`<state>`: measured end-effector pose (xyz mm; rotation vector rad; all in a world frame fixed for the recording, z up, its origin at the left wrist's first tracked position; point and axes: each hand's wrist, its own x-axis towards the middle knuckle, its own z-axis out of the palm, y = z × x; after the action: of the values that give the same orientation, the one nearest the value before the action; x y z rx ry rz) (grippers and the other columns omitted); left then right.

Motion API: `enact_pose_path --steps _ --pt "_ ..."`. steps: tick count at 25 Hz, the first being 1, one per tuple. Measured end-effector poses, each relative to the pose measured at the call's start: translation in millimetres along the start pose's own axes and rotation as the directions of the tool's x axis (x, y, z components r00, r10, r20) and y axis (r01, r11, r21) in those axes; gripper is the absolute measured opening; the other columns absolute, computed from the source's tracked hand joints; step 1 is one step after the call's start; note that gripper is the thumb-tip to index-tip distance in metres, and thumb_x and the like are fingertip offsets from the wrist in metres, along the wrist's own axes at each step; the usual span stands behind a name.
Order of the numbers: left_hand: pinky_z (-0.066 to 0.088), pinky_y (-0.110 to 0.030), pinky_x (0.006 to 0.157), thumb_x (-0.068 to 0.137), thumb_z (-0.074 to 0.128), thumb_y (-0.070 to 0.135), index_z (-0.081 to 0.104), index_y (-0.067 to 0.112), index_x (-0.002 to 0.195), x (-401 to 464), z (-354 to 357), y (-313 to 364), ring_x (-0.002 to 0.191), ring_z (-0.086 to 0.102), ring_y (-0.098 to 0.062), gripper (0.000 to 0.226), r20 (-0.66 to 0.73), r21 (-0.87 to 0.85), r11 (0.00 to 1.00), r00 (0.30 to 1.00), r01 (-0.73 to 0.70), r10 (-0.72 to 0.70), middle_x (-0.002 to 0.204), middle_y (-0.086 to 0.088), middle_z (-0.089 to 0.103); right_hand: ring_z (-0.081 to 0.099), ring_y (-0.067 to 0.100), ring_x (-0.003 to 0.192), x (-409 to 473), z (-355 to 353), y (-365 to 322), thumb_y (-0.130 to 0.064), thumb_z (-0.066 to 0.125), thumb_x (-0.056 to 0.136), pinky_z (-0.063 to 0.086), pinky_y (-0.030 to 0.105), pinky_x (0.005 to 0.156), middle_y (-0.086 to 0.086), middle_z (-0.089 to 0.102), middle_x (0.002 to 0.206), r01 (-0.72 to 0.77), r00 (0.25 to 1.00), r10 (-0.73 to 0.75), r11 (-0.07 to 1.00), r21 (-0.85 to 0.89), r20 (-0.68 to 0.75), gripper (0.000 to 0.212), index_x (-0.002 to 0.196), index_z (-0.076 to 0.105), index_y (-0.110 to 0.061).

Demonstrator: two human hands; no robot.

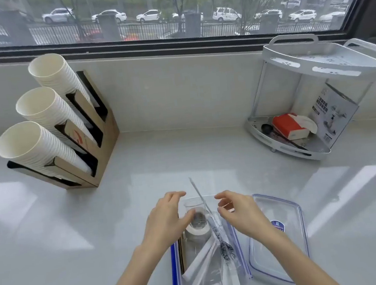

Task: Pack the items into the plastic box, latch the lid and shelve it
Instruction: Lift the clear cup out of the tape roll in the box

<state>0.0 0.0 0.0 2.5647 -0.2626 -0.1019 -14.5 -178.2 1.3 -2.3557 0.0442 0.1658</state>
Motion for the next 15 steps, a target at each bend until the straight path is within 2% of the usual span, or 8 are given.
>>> enact_pose_path --steps 3,8,11,15 --pt "0.04 -0.03 0.096 0.086 0.046 0.043 0.037 0.025 0.132 1 12 -7 0.122 0.043 -0.013 0.05 0.041 0.036 0.999 0.999 0.026 -0.027 0.137 0.007 0.043 0.056 0.012 0.086 6 9 2 -0.019 0.052 0.086 0.049 0.034 0.092 -0.005 0.056 0.096 0.011 1.0 -0.011 1.0 -0.009 0.013 0.034 0.119 0.056 -0.023" --pt "0.035 -0.029 0.098 0.087 0.046 0.043 0.035 0.028 0.134 7 28 -13 0.124 0.039 -0.015 0.05 0.072 0.058 0.998 0.997 0.03 -0.034 0.138 0.007 0.043 0.061 0.014 0.095 17 20 -2 -0.022 0.051 0.088 0.048 0.035 0.094 -0.002 0.055 0.109 0.042 0.997 -0.04 0.999 -0.02 0.058 0.036 0.123 0.053 -0.032" --pt "0.033 -0.029 0.097 0.087 0.046 0.042 0.041 0.028 0.129 9 34 -15 0.122 0.04 -0.015 0.045 0.044 0.045 0.999 0.999 0.03 -0.032 0.135 0.008 0.047 0.061 0.017 0.103 23 28 0 -0.024 0.05 0.089 0.048 0.037 0.094 0.001 0.055 0.117 0.042 0.996 -0.037 0.998 -0.046 0.087 0.03 0.118 0.057 -0.03" --pt "0.036 -0.027 0.089 0.086 0.05 0.04 0.05 0.026 0.112 12 39 -16 0.111 0.046 -0.015 0.03 -0.005 -0.09 0.994 0.998 0.063 -0.063 0.12 0.009 0.055 0.062 0.015 0.1 26 34 2 -0.026 0.052 0.088 0.05 0.037 0.09 -0.001 0.057 0.111 0.036 0.998 -0.035 0.999 -0.023 0.059 0.018 0.103 0.063 -0.026"
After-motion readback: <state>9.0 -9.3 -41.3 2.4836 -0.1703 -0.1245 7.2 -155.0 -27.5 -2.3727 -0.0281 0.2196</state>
